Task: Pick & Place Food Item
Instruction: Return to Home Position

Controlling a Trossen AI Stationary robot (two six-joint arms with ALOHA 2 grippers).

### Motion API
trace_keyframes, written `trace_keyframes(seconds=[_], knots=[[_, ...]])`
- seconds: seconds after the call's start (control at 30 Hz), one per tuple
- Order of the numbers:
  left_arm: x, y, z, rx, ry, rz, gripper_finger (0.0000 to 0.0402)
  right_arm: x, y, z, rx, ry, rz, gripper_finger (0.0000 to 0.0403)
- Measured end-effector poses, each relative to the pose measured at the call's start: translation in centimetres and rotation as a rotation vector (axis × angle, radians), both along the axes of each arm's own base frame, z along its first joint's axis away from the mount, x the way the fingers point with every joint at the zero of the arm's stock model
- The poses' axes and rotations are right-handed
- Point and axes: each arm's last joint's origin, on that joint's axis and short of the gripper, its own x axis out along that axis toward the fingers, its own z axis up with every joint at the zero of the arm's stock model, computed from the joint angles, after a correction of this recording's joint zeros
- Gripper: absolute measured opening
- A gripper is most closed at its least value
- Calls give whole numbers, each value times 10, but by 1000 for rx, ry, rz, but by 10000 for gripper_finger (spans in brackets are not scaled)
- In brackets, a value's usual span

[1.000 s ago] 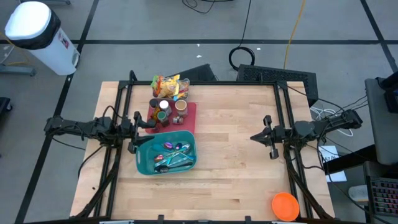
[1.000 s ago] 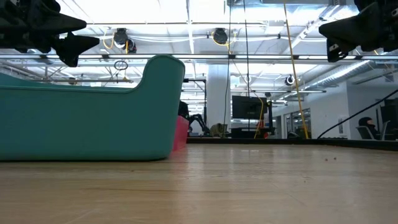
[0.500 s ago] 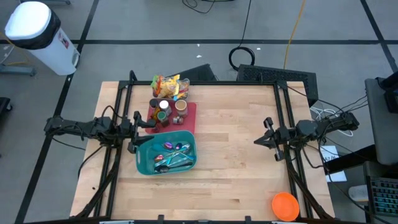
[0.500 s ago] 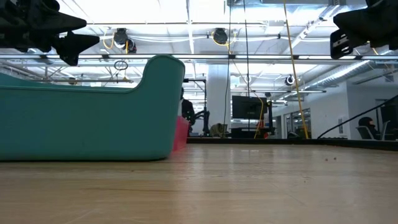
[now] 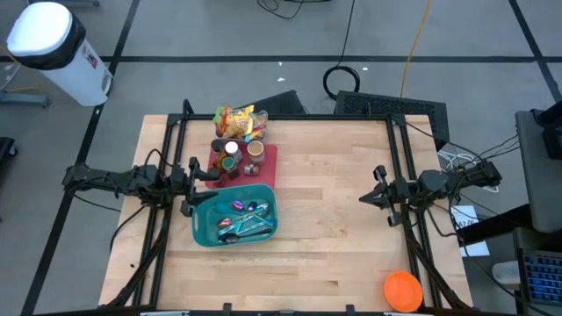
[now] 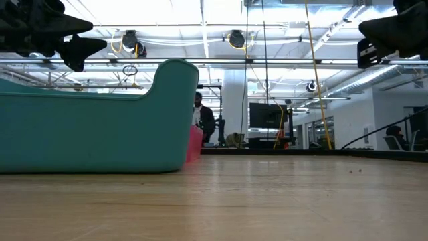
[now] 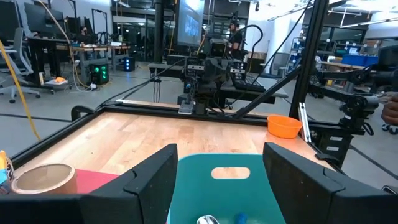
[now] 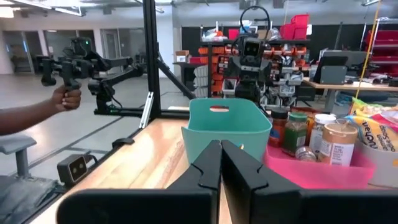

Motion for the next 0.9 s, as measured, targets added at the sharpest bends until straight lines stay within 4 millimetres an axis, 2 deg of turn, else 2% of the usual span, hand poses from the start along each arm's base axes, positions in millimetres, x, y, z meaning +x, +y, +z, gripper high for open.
trace_keyframes(seconds=[0.27,0.5,0.9], knots=[[0,0,0,0,-1,0,244,0,0,-3,-4,24,1,4],[0,0,0,-3,1,0,243,3,1,-14,-8,43,-1,4],[0,0,0,-3,4,0,244,3,1,-17,-15,65,-1,4]])
